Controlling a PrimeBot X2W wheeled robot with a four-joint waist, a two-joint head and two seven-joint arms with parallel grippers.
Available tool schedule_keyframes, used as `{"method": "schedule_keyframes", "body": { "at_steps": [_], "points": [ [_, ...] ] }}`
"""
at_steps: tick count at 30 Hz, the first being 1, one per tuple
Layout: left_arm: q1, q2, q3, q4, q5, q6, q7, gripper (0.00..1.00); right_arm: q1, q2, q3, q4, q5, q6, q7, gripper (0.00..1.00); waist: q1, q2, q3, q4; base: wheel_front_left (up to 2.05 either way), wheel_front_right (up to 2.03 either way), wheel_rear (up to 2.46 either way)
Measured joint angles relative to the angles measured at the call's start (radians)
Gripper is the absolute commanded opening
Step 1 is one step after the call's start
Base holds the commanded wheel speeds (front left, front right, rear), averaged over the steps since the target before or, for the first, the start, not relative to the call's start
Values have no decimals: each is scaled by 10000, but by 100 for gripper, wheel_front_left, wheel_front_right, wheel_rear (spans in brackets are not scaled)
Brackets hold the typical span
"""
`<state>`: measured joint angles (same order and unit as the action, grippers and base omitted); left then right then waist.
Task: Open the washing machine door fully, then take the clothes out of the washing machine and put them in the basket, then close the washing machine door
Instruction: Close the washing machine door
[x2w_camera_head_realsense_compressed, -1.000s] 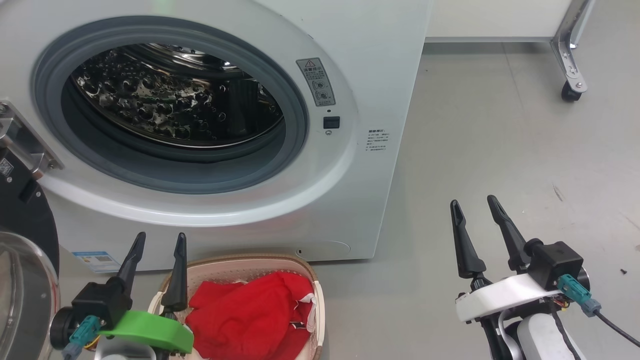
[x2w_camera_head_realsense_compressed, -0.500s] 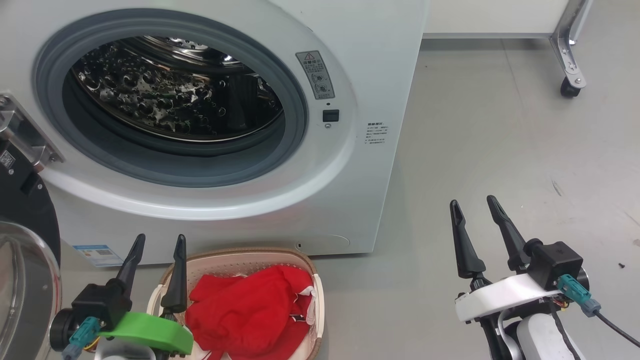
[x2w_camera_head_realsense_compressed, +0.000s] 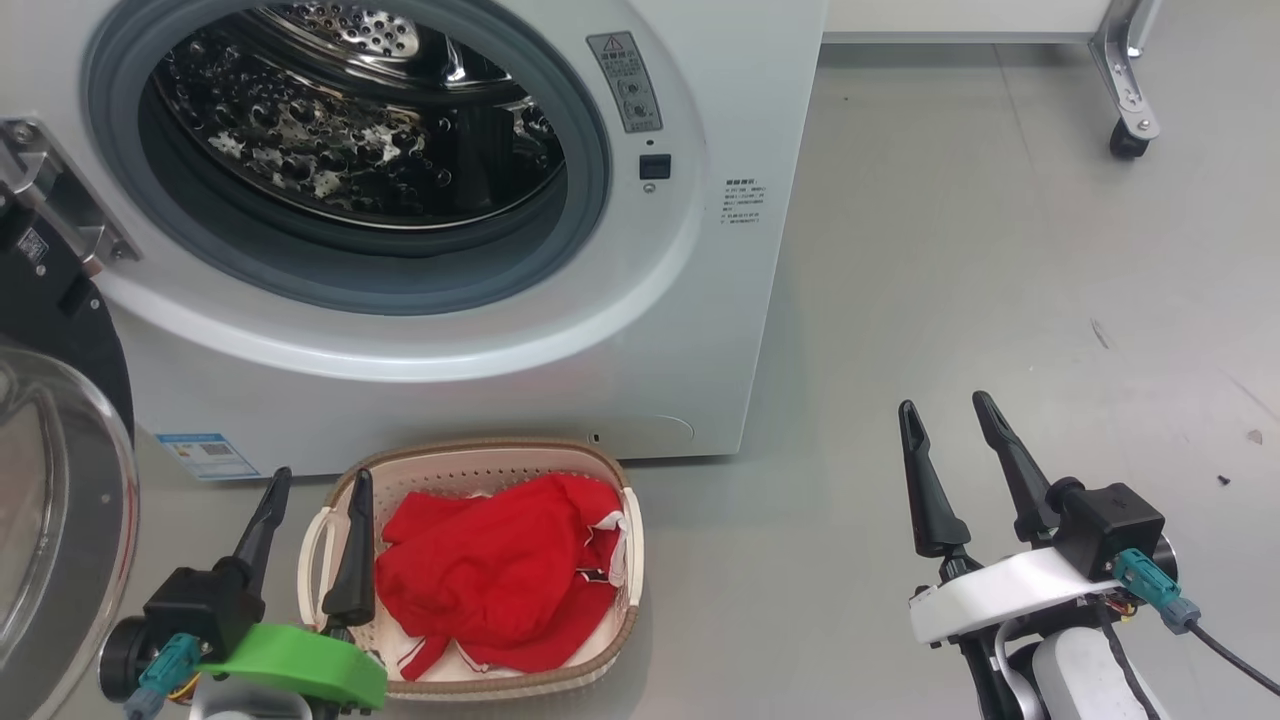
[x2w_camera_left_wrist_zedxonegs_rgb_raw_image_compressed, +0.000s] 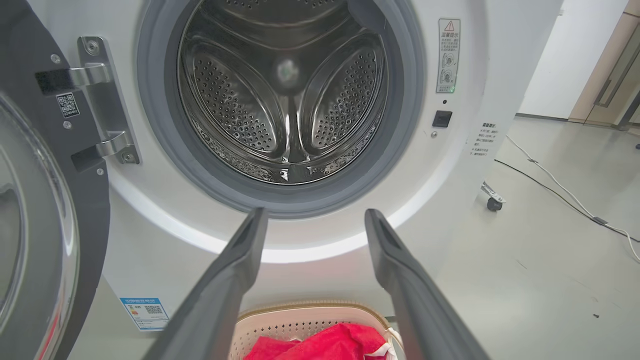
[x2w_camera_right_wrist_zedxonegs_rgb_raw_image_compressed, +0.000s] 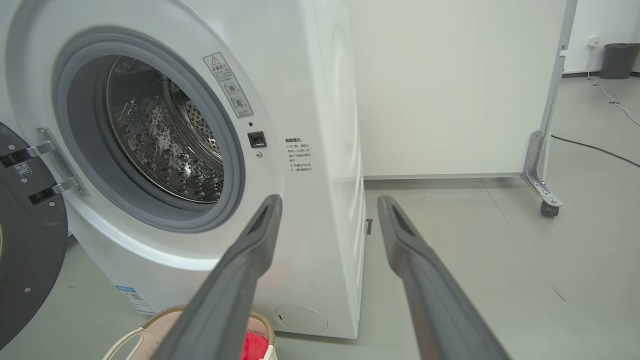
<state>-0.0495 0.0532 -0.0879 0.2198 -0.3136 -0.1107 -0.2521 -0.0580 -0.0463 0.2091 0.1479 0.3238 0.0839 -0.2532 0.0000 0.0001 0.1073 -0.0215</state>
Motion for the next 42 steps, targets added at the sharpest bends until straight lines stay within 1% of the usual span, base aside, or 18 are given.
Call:
{"method": "schedule_keyframes", "body": {
  "at_steps": [12, 16, 22, 31, 42],
  "points": [
    [-2, -19, -63, -69, -4, -4, 0, 100, -2, 2, 63, 84, 0, 2, 0, 100, 0, 0, -37, 1, -145, 145, 0],
    [-1, -31, -104, -92, -372, -17, 0, 100, -2, 2, 105, 125, -2, 4, 0, 100, 0, 0, -59, 12, -119, 119, 0],
    [4, -35, -215, -136, -370, -90, 0, 100, -2, 4, 134, 151, -2, 12, 0, 100, 0, 0, -81, 29, -98, 98, 0],
    [14, -35, -253, -303, -370, -92, 0, 100, -2, 4, 130, 150, -2, 12, 0, 100, 0, 0, -30, 40, -56, 78, -21],
    [26, -38, -127, -351, -370, -92, 0, 100, -5, 2, 111, 146, 0, 12, 0, 100, 0, 0, 43, 48, -13, 42, -29]
  ]
}}
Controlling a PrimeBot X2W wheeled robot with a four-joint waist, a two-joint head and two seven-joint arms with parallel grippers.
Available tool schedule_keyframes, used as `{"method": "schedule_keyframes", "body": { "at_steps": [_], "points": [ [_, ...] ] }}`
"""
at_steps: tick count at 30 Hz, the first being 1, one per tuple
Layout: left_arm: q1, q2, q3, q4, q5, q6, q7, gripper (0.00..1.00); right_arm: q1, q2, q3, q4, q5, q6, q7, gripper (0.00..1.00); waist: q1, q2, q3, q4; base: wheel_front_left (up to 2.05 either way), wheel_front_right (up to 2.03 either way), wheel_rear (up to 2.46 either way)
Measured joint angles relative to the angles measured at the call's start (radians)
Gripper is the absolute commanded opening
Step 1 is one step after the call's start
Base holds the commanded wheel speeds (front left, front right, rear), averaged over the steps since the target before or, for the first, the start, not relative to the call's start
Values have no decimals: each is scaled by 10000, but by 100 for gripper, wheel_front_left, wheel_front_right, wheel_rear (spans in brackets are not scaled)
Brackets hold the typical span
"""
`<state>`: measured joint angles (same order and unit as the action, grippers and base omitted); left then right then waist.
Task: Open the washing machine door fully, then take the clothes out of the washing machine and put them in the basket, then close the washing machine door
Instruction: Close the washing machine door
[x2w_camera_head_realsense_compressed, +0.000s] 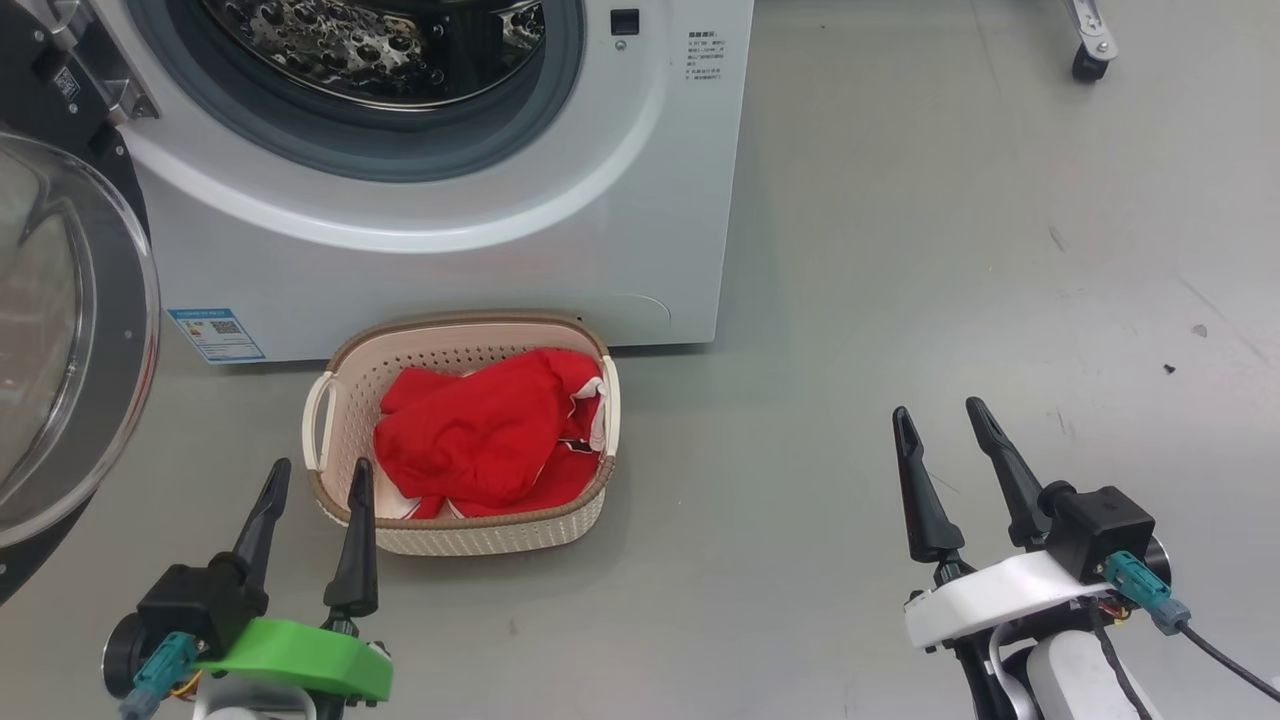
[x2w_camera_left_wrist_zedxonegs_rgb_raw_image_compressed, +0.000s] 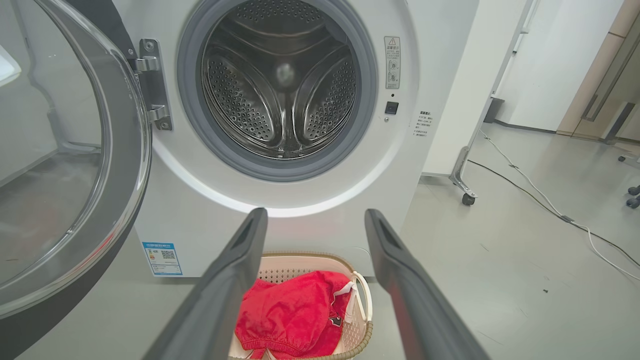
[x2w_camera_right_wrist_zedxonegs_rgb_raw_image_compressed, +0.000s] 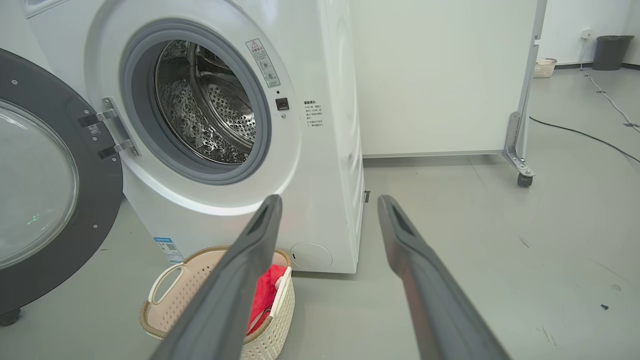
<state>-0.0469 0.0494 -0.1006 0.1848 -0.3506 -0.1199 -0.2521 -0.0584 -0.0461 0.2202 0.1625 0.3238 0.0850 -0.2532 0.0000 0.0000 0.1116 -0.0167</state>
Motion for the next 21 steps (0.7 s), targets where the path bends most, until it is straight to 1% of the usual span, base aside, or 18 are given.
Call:
{"method": "schedule_keyframes", "body": {
  "at_steps": [21],
  "points": [
    [0, 0, 36, -4, 8, -2, 0, 100, -7, 2, 10, 4, 2, 0, 0, 100, 0, 0, -16, 4, 0, 1, -1]
  ]
}}
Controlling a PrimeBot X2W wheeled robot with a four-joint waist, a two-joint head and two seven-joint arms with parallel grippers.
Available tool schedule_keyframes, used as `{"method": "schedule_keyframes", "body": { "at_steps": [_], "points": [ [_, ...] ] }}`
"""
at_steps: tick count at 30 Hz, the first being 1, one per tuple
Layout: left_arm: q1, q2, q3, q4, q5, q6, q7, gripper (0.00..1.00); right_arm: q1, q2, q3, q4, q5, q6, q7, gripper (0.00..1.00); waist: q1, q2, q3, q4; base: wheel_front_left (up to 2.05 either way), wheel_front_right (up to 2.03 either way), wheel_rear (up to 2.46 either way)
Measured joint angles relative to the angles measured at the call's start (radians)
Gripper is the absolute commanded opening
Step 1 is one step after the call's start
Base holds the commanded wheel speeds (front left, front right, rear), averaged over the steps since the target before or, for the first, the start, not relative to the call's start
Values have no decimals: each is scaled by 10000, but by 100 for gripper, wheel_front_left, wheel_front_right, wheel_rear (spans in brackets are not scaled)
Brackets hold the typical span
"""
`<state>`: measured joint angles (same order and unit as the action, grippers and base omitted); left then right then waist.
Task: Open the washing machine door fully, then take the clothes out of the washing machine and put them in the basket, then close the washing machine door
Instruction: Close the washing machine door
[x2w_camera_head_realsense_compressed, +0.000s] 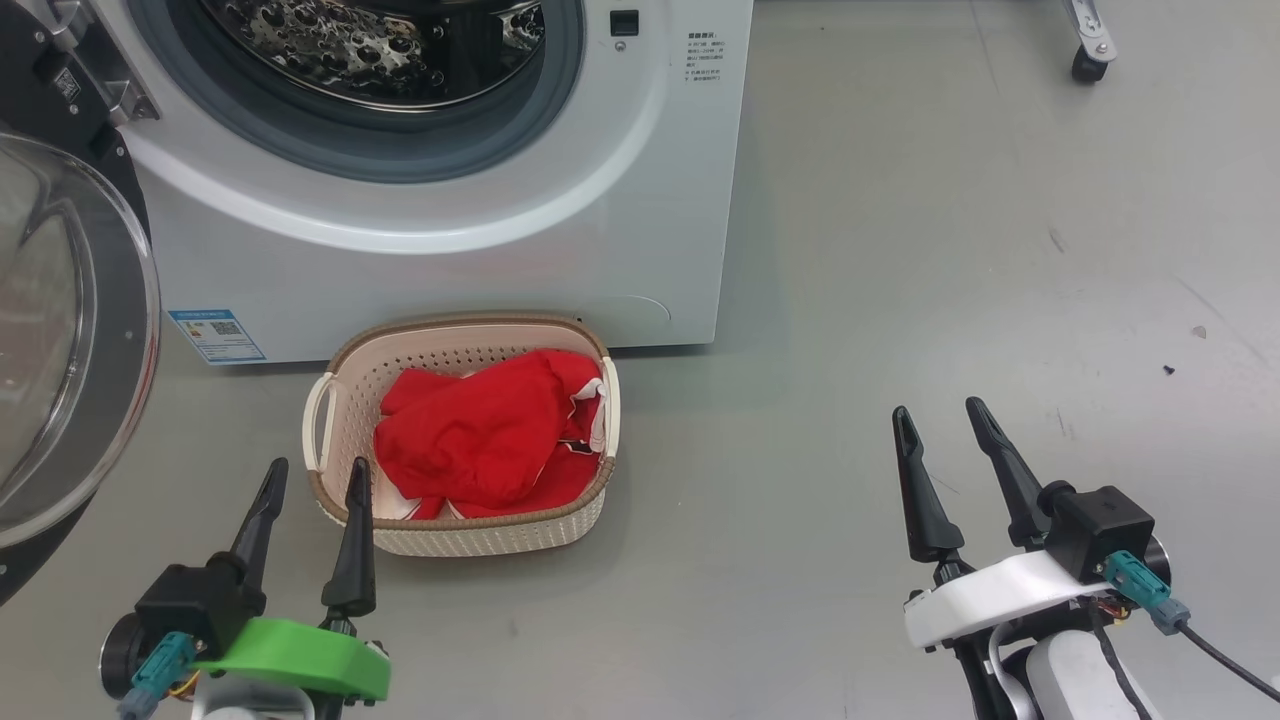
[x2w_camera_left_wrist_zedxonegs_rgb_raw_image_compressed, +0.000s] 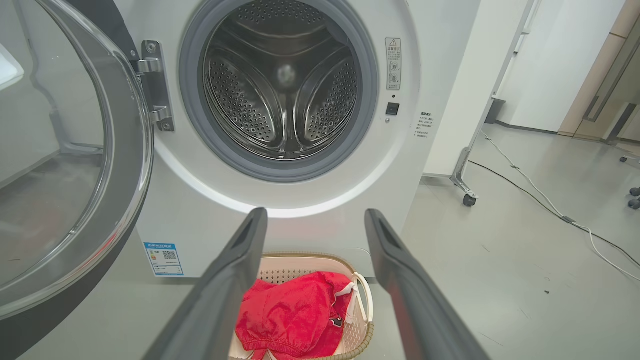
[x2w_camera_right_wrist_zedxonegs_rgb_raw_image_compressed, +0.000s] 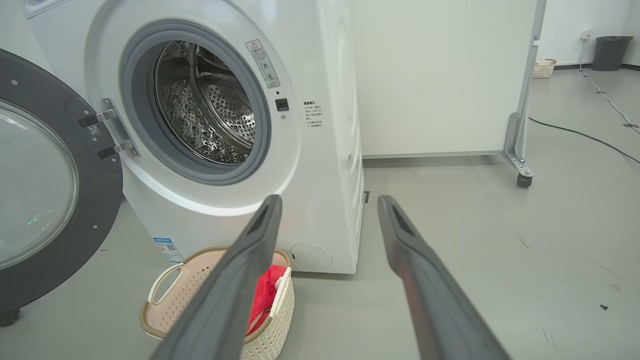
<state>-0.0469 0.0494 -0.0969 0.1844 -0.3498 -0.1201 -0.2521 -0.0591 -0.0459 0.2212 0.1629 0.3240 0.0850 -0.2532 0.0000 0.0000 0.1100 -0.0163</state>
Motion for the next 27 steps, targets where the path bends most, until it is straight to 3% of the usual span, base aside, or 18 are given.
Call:
{"method": "schedule_keyframes", "body": {
  "at_steps": [27],
  "points": [
    [0, -6, -109, 17, 10, 0, 0, 100, 2, -2, -142, -77, 0, -10, 0, 100, 0, 0, 74, 311, 0, 0, 0]
  ]
}}
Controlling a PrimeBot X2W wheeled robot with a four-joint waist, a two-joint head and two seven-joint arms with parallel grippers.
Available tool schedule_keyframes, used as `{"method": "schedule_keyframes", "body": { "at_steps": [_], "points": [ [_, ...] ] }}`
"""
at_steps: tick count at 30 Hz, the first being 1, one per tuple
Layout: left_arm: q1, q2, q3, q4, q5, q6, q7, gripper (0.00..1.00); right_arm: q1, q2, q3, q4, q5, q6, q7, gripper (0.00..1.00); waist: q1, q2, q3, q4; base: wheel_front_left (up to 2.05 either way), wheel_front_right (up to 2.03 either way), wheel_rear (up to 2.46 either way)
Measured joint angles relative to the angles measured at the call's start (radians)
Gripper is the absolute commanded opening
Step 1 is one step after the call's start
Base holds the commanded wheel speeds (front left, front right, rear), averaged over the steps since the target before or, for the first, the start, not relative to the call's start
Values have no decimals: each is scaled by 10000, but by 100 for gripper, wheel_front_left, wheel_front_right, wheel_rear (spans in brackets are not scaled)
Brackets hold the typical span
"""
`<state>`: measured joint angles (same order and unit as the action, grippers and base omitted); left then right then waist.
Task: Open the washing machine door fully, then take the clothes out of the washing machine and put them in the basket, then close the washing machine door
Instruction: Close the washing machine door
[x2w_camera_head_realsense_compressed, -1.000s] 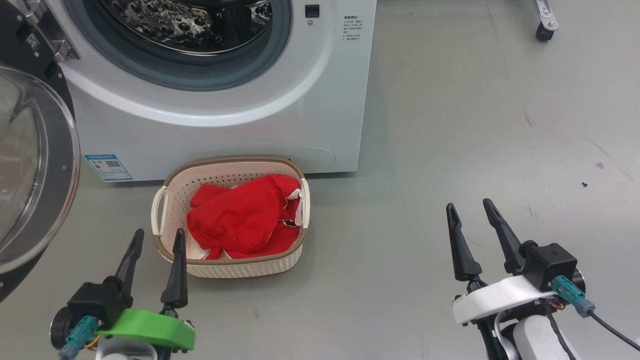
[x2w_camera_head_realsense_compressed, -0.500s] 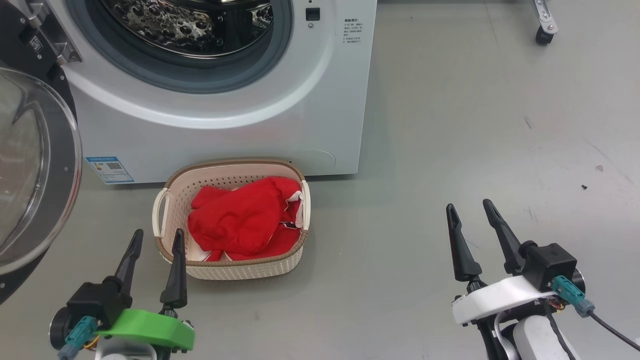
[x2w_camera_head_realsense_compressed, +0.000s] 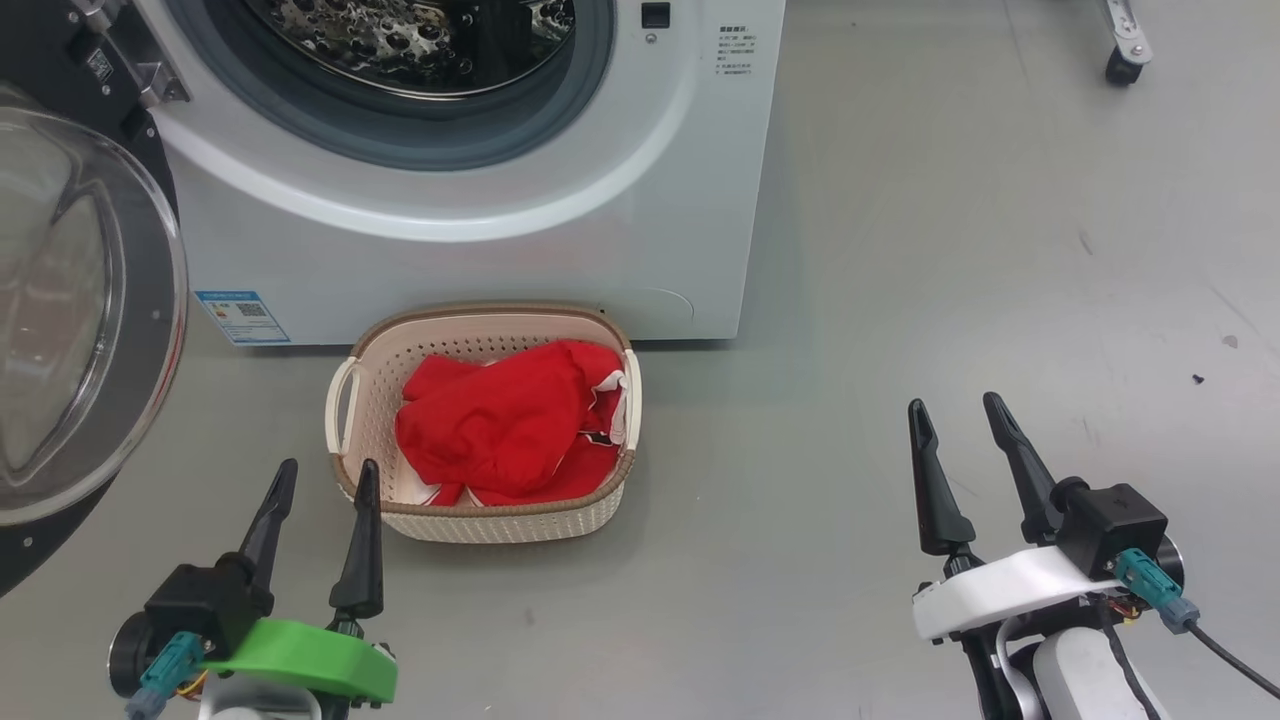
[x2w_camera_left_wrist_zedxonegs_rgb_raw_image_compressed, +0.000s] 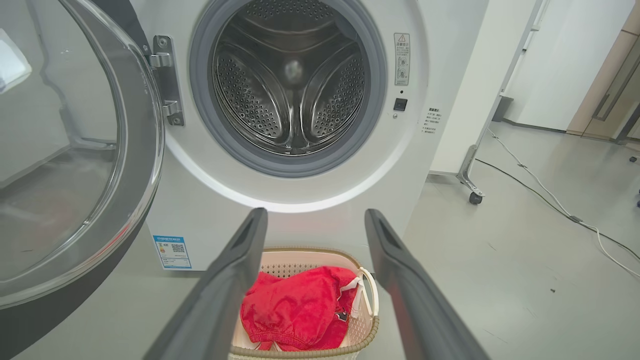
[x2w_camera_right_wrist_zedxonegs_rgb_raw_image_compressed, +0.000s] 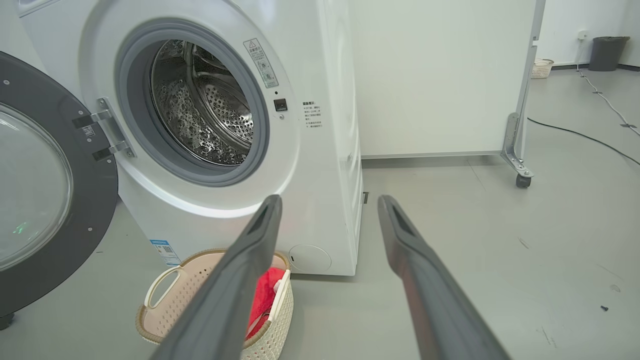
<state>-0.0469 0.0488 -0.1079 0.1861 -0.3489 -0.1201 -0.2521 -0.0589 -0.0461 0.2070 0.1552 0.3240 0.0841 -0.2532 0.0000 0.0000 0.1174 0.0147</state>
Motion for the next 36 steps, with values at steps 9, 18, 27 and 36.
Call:
{"method": "schedule_keyframes", "body": {
  "at_steps": [9, 18, 27, 36],
  "points": [
    [-12, -6, -67, 4, 0, 0, 0, 100, 1, 0, -17, -54, -104, 15, 0, 100, 0, 0, 236, 791, 0, 0, 0],
    [-18, -21, 69, 15, -4, 8, 0, 100, -137, -2, 219, 84, -249, 117, 0, 100, 0, 0, 393, 1931, 0, 0, 0],
    [-17, -29, 77, 105, 6, 109, 0, 100, -196, -10, 265, 238, -244, 205, 0, 100, 0, 0, 297, 3180, 0, 0, 0],
    [13, -40, 107, 219, 119, 272, 0, 100, -140, -29, 433, 253, -59, 280, 0, 100, 0, 0, -40, 4414, 0, 0, 0]
  ]
}}
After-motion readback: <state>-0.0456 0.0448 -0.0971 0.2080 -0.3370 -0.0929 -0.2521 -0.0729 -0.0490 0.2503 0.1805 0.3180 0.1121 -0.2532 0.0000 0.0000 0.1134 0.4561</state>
